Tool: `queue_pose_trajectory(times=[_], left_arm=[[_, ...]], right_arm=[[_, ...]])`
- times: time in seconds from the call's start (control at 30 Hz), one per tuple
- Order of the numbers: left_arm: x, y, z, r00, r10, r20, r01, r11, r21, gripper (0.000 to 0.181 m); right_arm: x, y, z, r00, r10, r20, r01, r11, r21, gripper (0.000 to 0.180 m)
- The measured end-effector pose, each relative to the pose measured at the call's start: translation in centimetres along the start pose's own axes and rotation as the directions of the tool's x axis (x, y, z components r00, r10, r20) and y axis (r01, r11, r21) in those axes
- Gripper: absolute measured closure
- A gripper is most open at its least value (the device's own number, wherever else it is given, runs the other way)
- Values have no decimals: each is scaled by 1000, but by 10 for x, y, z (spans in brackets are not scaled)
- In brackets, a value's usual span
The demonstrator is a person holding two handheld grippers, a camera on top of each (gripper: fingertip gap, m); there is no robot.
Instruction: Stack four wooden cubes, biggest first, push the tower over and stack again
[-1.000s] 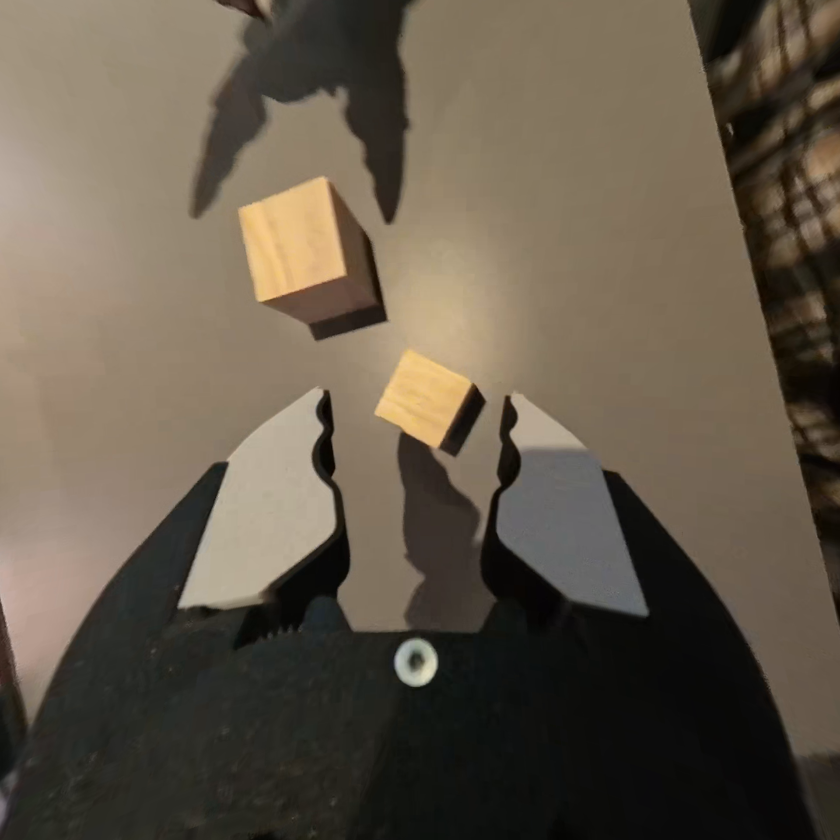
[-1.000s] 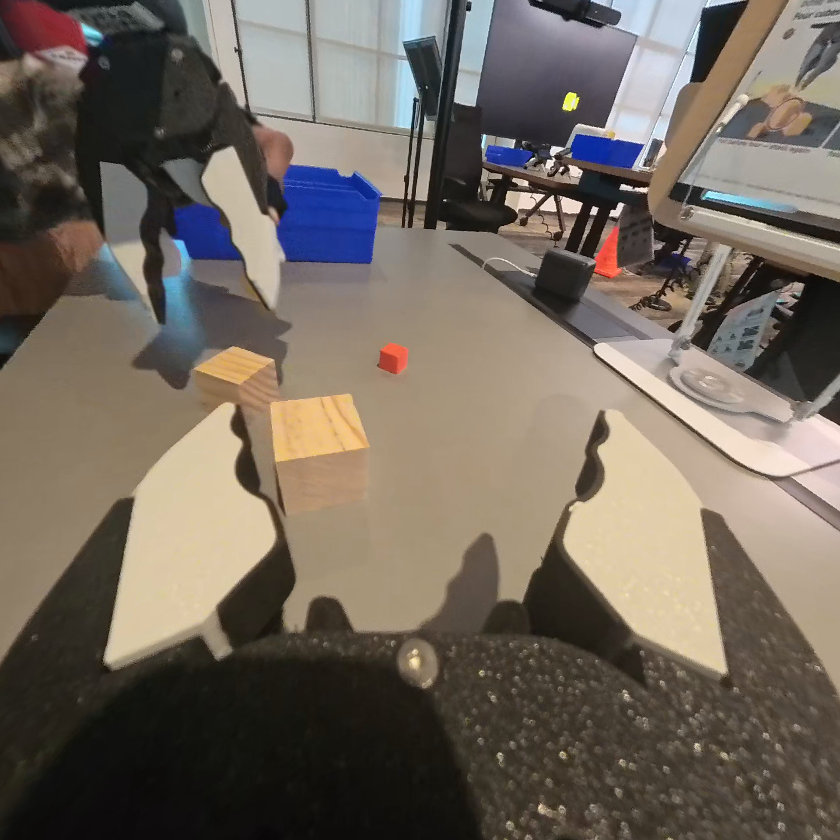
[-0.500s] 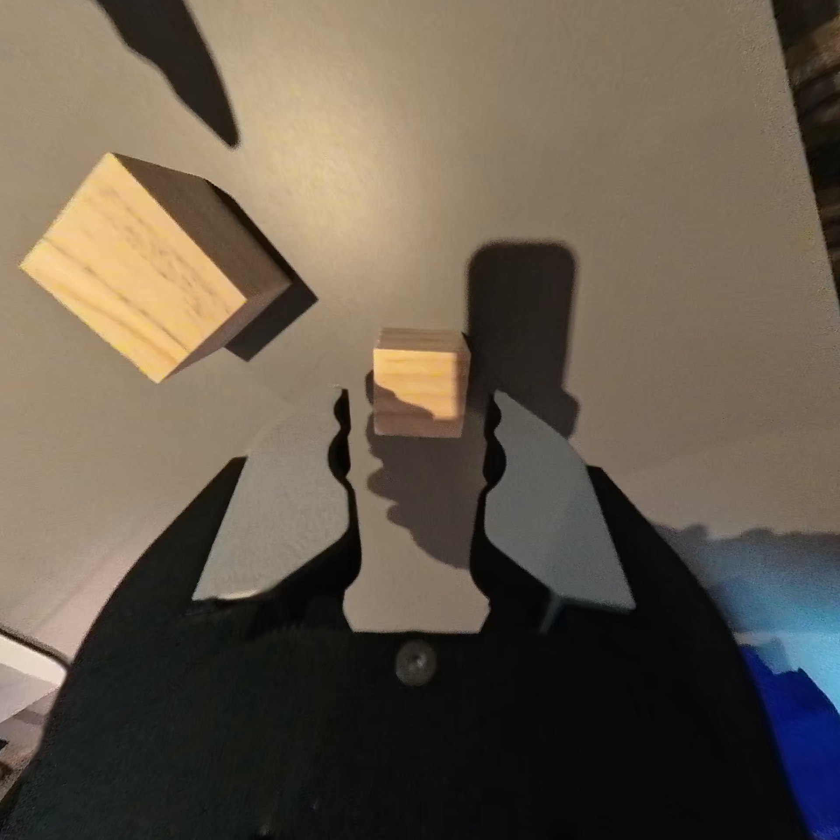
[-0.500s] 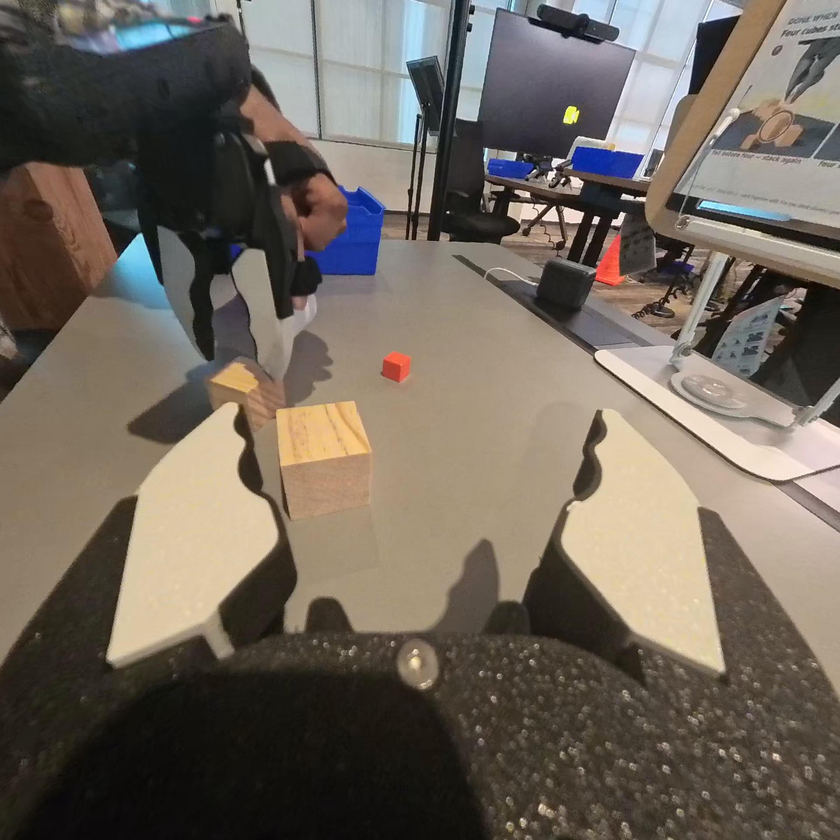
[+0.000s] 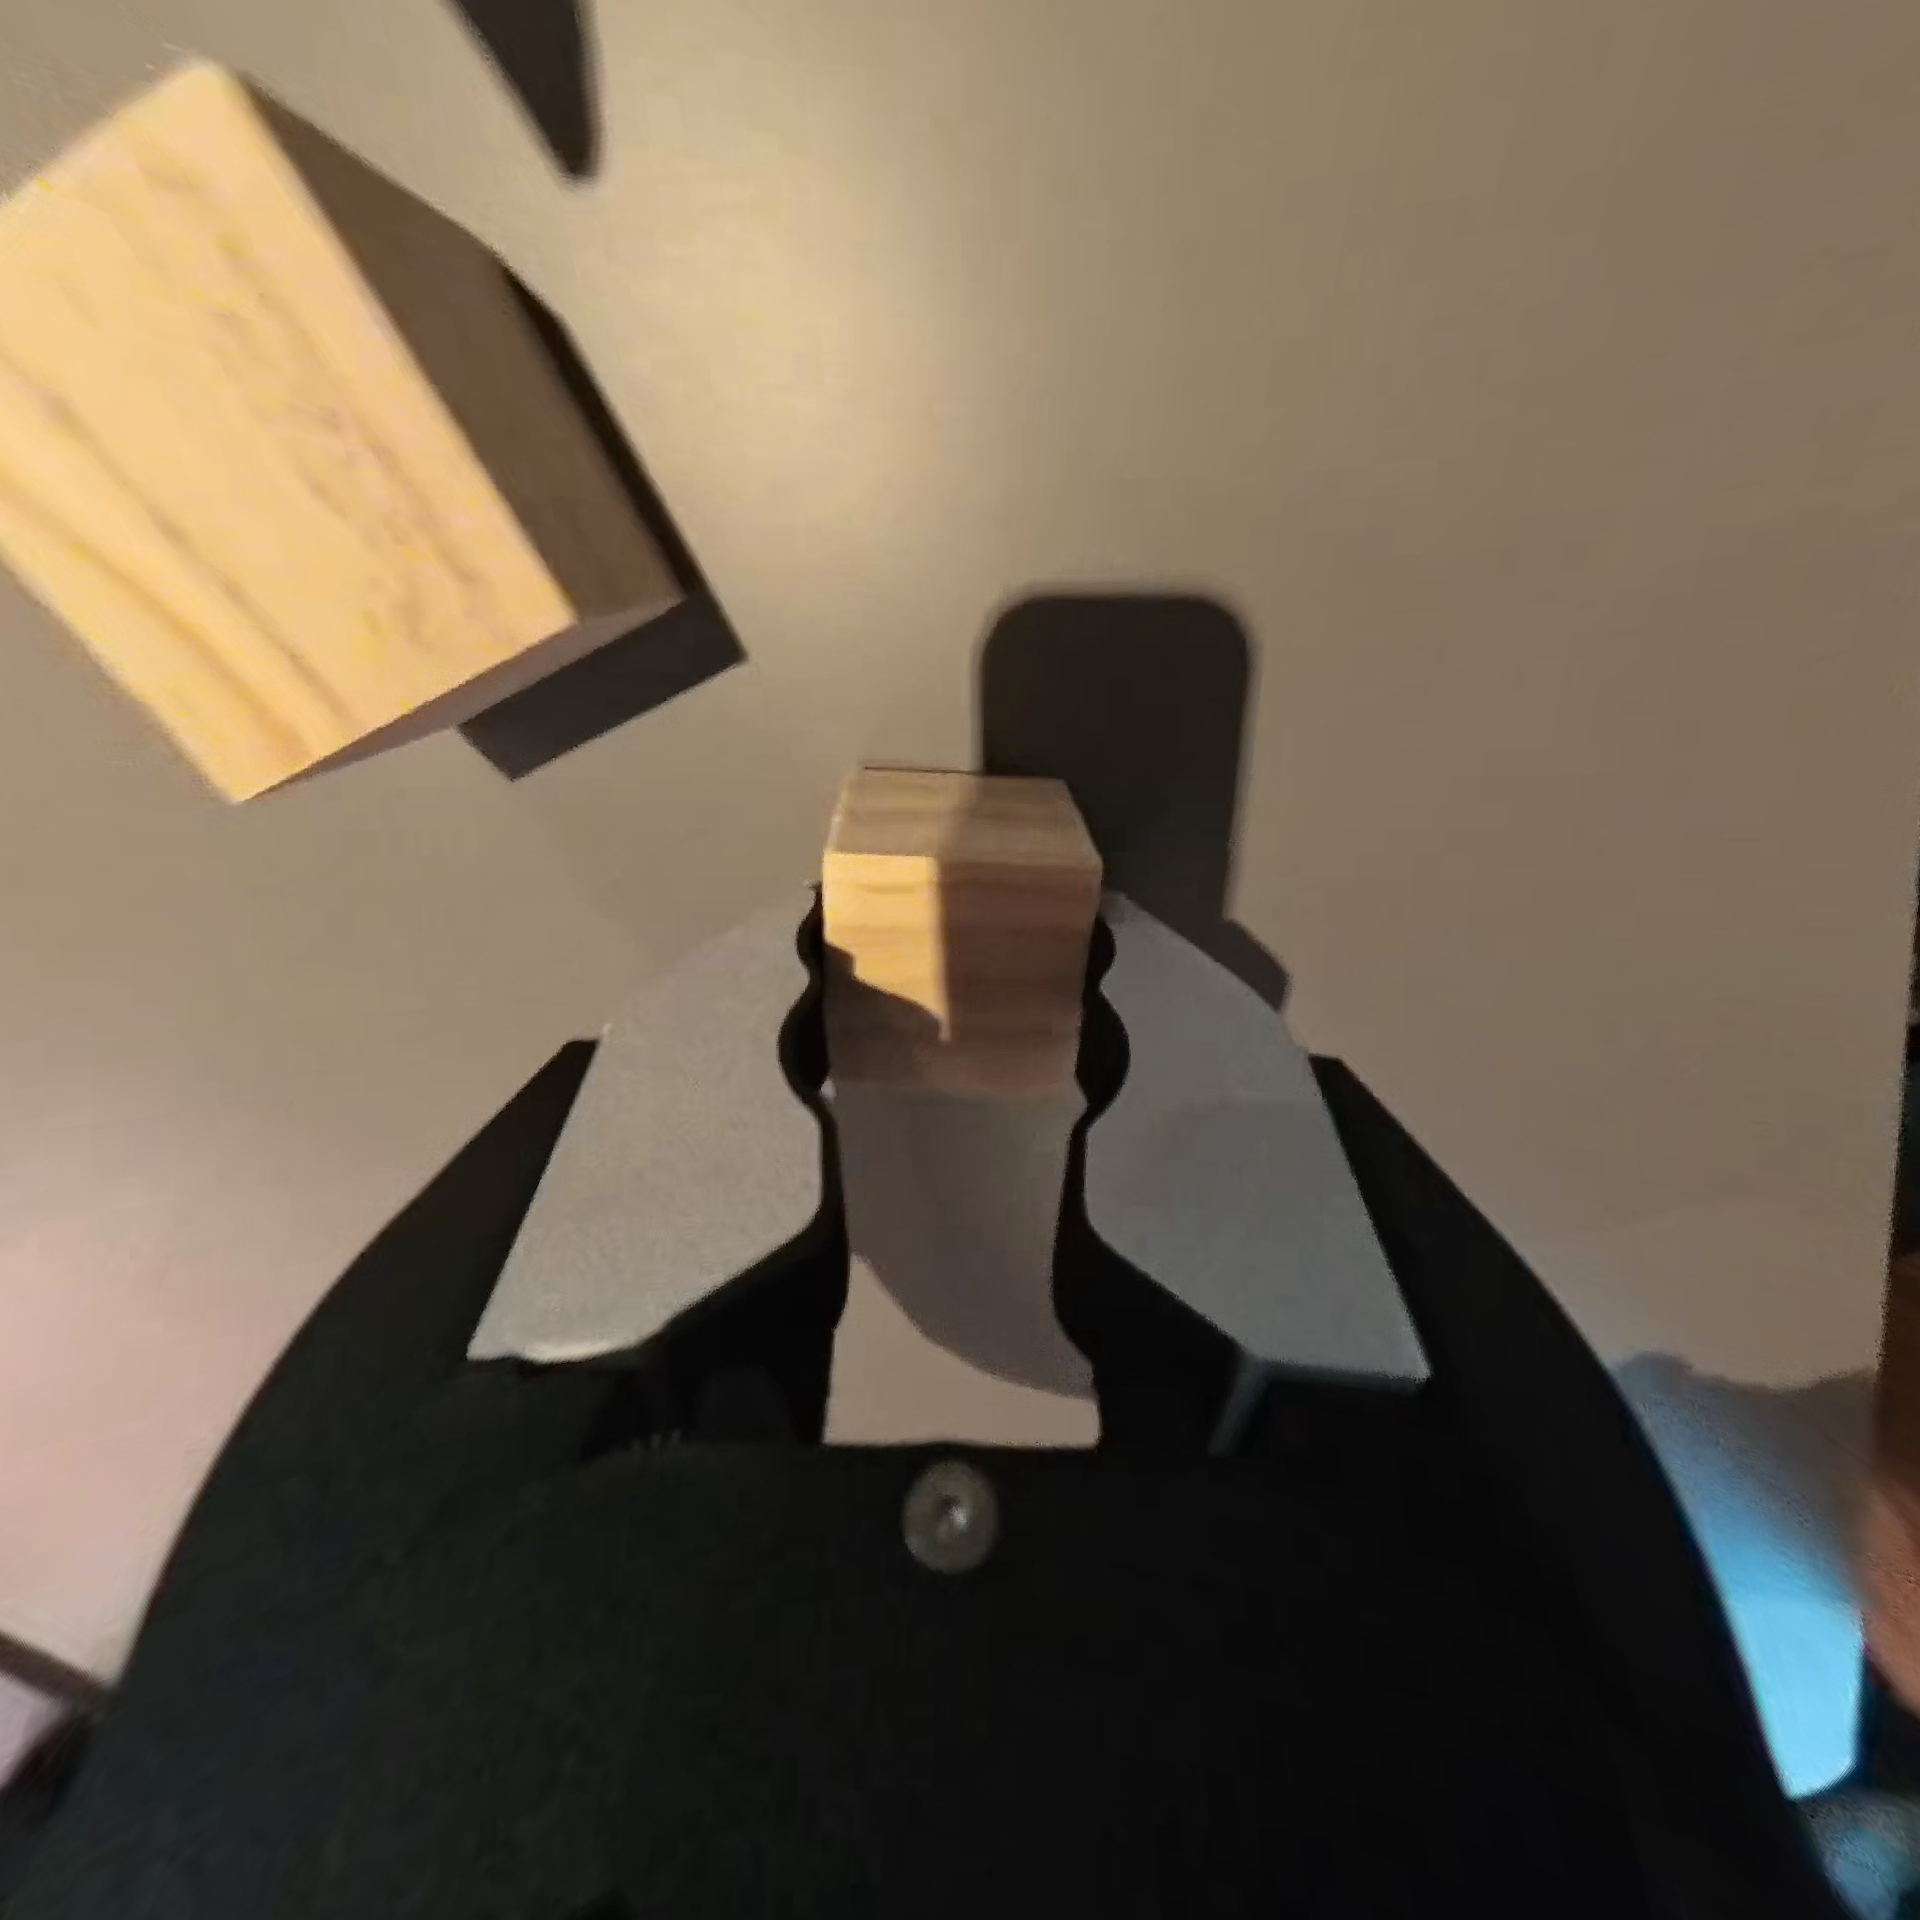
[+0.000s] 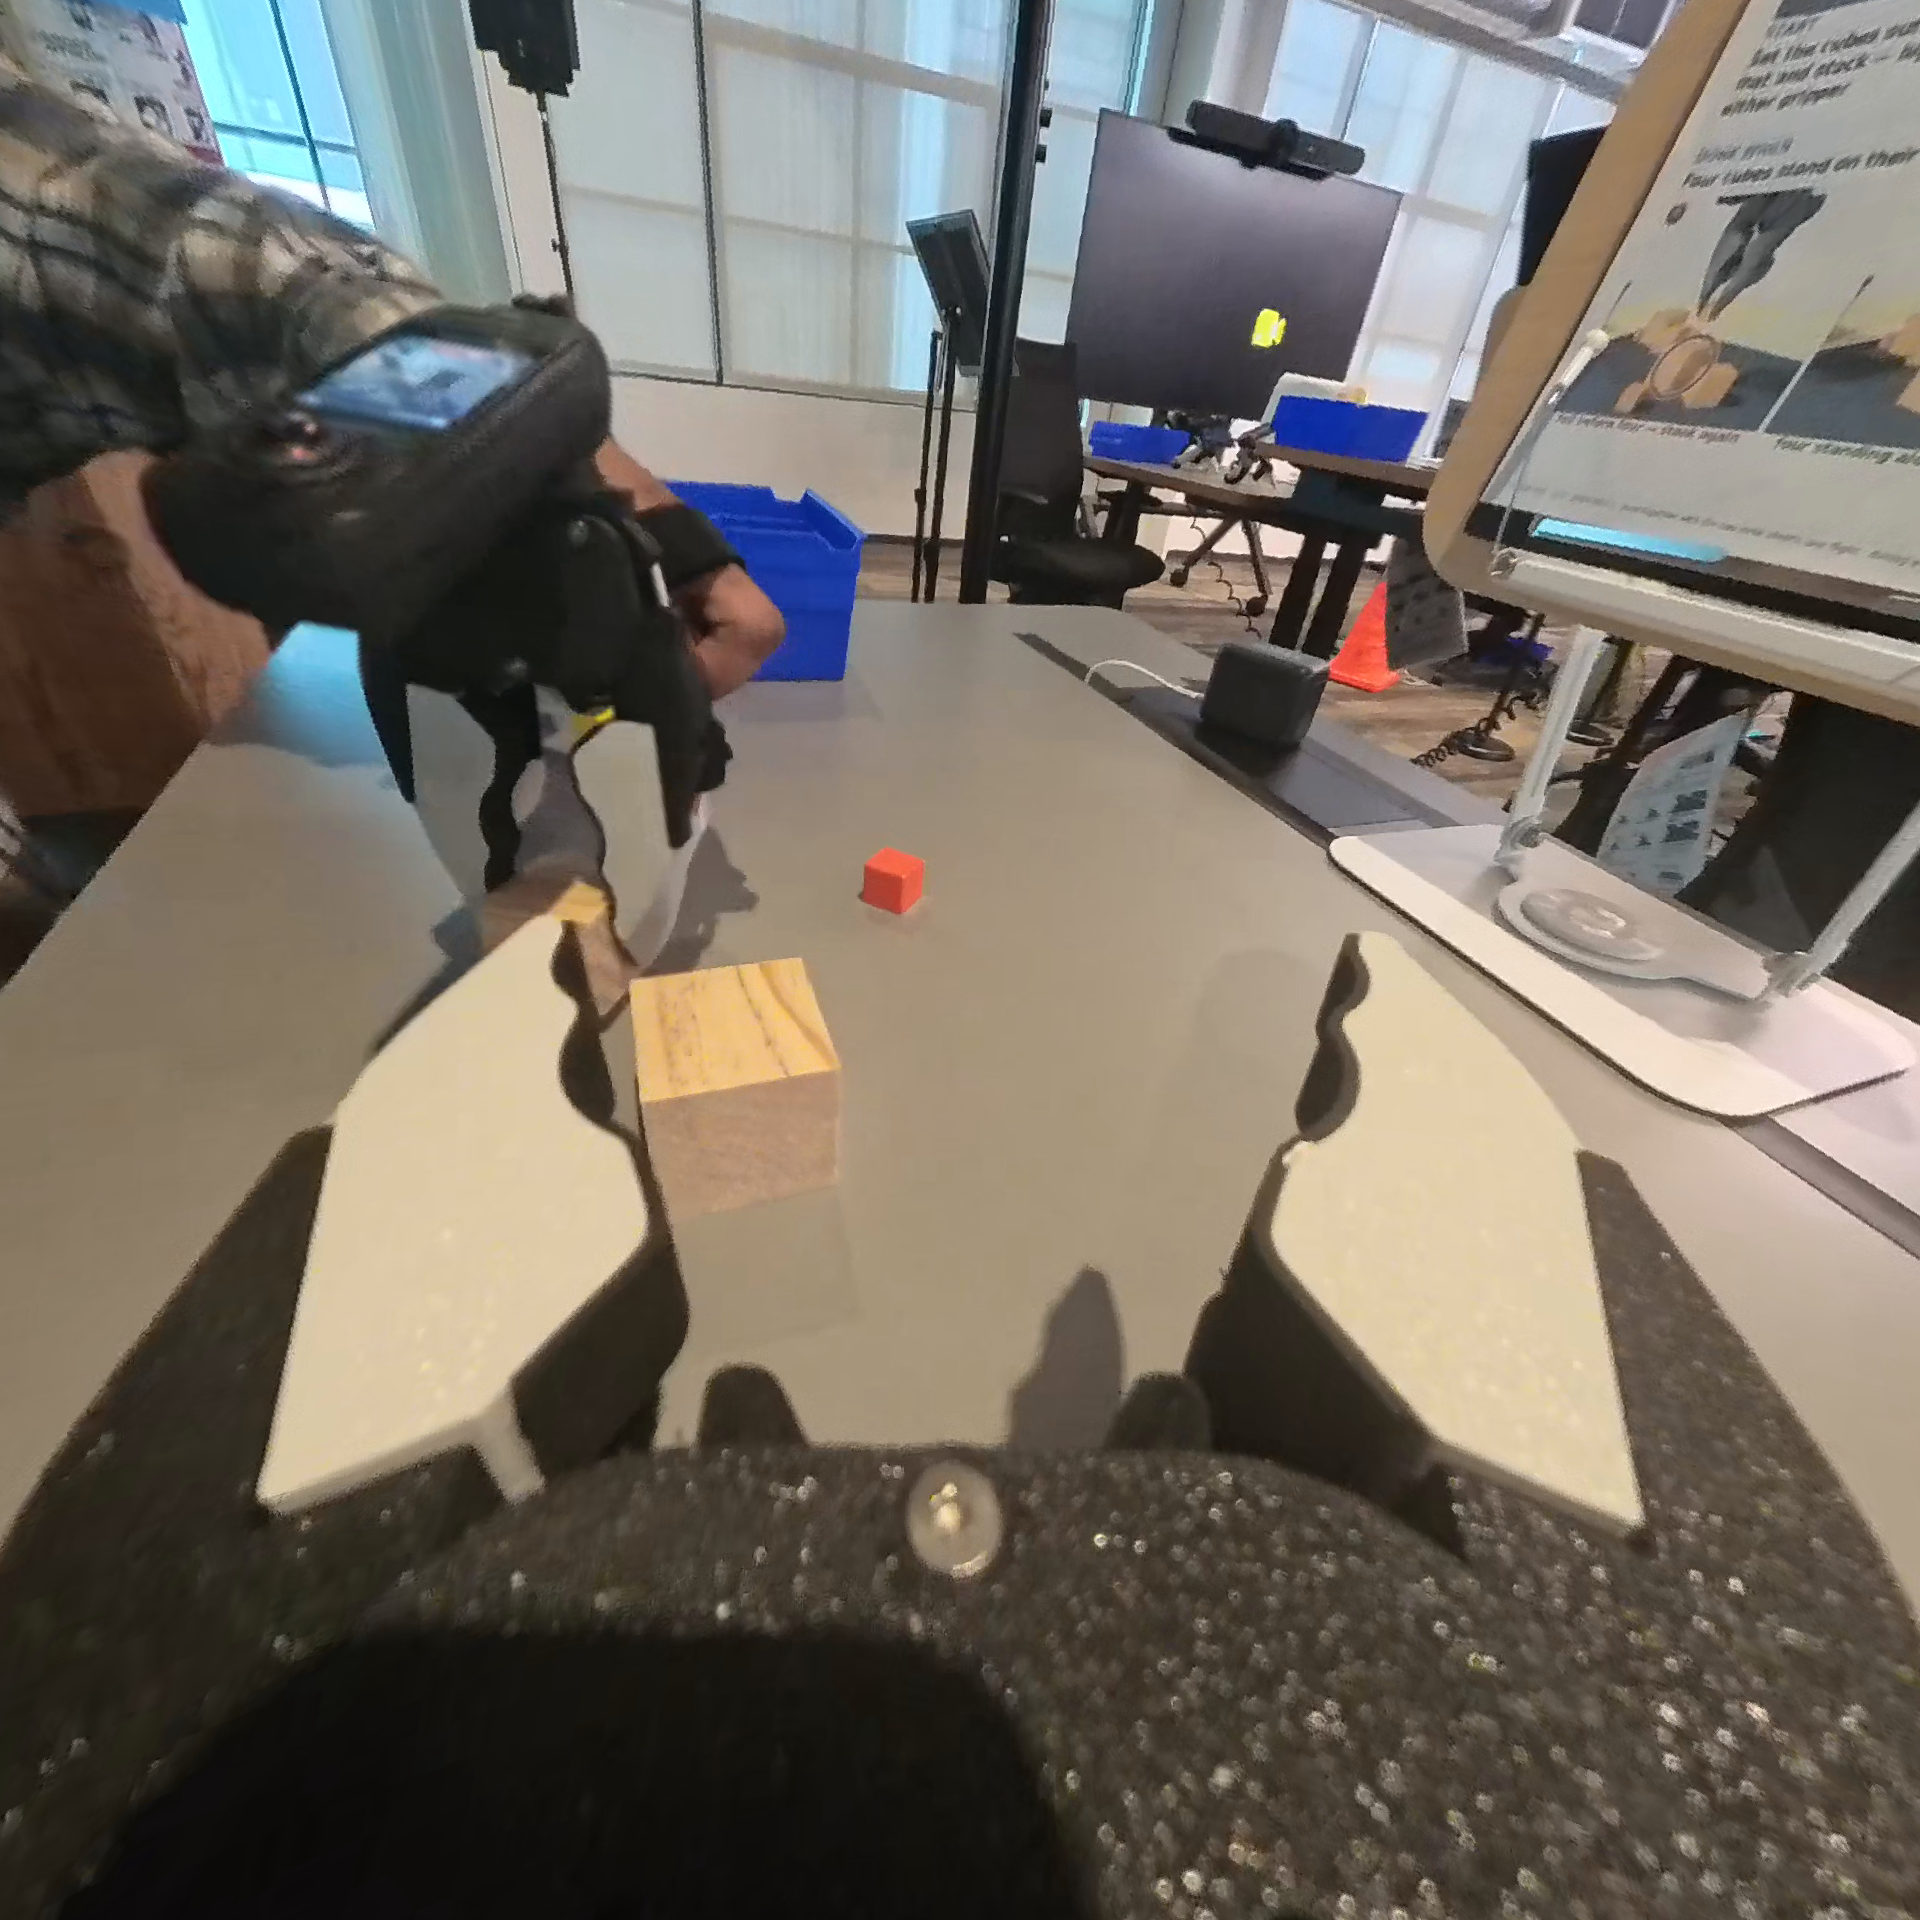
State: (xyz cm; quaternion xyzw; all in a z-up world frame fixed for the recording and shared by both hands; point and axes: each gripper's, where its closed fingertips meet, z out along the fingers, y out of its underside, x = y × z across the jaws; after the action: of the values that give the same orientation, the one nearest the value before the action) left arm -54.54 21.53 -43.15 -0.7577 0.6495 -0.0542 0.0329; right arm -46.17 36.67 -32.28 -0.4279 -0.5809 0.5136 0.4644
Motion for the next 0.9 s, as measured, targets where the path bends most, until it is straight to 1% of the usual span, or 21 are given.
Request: queue_pose_trajectory(times=[0.2,0.33,0.47,0.6,0.9], left_arm=[[-23,-12,-43,970,-239,49,235,969,74,136],[-44,-25,-70,918,-389,77,377,916,139,136],[-56,-45,-83,862,-506,35,492,851,182,135],[-65,-56,-76,853,-520,54,506,847,161,135],[-72,-67,-59,884,-461,72,450,883,130,135]], right_arm=[[5,2,-2,1000,18,-17,-18,1000,-3,53],[10,1,-5,999,42,-29,-42,999,7,54],[13,3,-6,998,54,-32,-54,999,5,55],[17,3,-9,998,53,-45,-53,999,0,55],[26,1,-16,996,65,-68,-64,998,15,56]])
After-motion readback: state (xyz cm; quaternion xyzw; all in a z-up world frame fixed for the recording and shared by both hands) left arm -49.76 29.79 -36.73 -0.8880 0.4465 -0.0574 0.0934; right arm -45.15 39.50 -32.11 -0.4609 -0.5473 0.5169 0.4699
